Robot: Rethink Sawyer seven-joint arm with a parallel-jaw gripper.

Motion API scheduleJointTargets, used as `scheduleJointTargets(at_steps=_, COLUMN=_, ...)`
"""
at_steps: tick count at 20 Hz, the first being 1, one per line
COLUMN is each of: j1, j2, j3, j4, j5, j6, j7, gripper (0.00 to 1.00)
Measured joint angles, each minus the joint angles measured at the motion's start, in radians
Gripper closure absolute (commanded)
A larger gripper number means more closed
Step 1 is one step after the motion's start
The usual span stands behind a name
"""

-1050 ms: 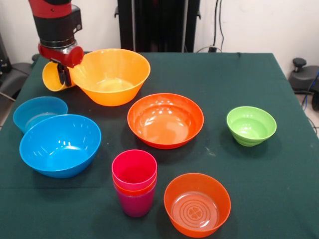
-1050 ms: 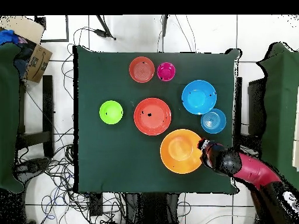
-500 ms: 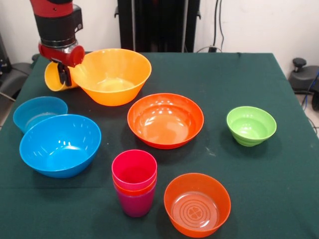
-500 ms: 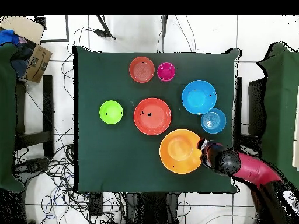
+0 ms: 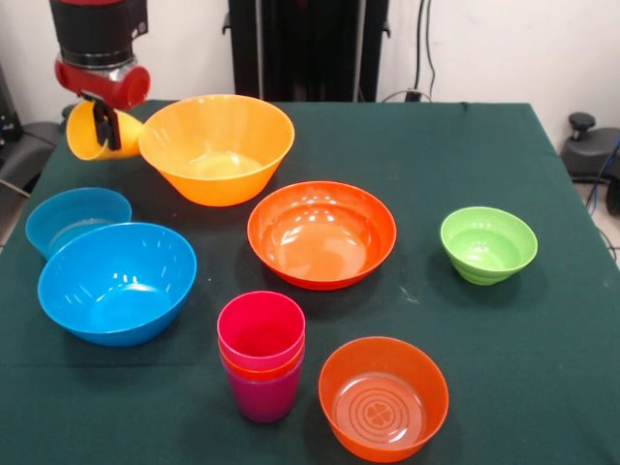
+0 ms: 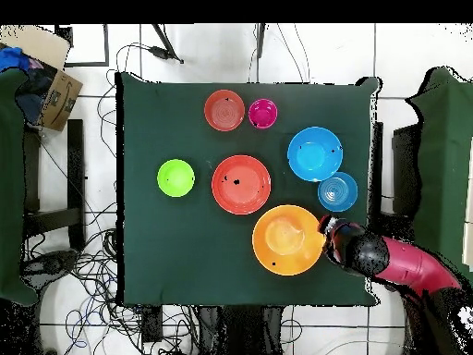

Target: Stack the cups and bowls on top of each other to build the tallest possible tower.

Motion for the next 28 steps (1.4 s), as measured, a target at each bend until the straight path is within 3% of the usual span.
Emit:
scheduleJointTargets(at_steps=6, j1=0.028, j2=-0.062, j3=0.0, j4=0.001, j5=0.0, j6=0.04, j7=0.0, gripper=1.0)
scheduleJointTargets(at_steps=28, j1=0.13, j2=-0.249, j3=0.002, j4=-0.029, j5=-0.001, j6=0.041, j7=0.0, gripper=1.0)
